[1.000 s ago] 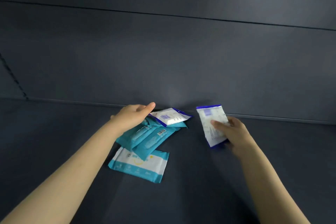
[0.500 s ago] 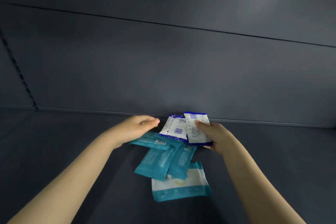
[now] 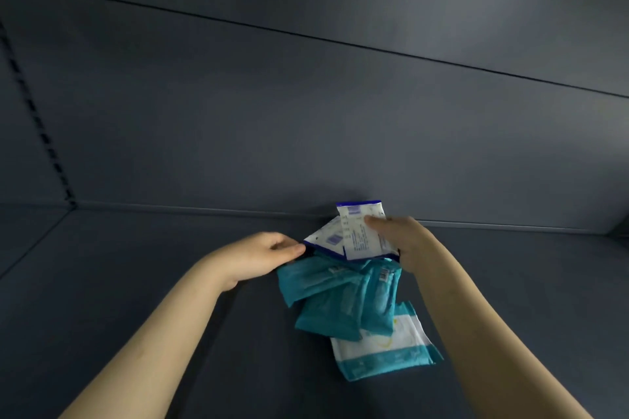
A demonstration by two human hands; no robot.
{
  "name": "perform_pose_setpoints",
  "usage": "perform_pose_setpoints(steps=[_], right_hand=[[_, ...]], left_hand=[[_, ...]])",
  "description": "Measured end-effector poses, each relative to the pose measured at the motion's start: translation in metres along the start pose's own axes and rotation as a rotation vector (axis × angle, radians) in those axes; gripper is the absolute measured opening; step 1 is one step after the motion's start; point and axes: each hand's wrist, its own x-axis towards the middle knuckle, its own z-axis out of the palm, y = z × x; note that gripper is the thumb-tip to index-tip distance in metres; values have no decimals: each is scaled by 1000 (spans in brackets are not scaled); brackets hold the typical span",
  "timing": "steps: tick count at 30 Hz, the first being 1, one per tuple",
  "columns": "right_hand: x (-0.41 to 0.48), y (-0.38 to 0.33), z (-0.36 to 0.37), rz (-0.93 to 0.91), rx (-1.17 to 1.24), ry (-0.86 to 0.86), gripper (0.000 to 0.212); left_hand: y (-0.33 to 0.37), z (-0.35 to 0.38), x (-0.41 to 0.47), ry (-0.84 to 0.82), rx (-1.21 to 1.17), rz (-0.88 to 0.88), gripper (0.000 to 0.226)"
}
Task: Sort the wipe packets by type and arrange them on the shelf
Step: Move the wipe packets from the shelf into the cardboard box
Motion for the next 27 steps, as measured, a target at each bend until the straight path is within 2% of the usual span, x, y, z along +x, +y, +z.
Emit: perform_pose_setpoints(steps=[6,8,14,17,22,25,27], right_hand=[[8,-7,23,-14,-174,14,20],[6,-8,29,-38,-219,5,19],[-11,-2,34,-252,-184,81,19],[-26,6,24,-331,68,114,18],[-52,29,-20,-287,536,121,8],[-61,53,-50,-254,689,140,6],[-69,70,-65,-224,745,168,10]], left_hand=[[-7,-6,3,47,-95,-33,35],[-8,-8,1,29,-135,-15,26],[-7,-13,-3,50,-265,-25,30],[-3,-13,-4,56,-273,-36,32],[9,5,-7,82,-156,13,30],[19,23,-13,80,1,30,35],[23,33,-17,99,73,17,46]])
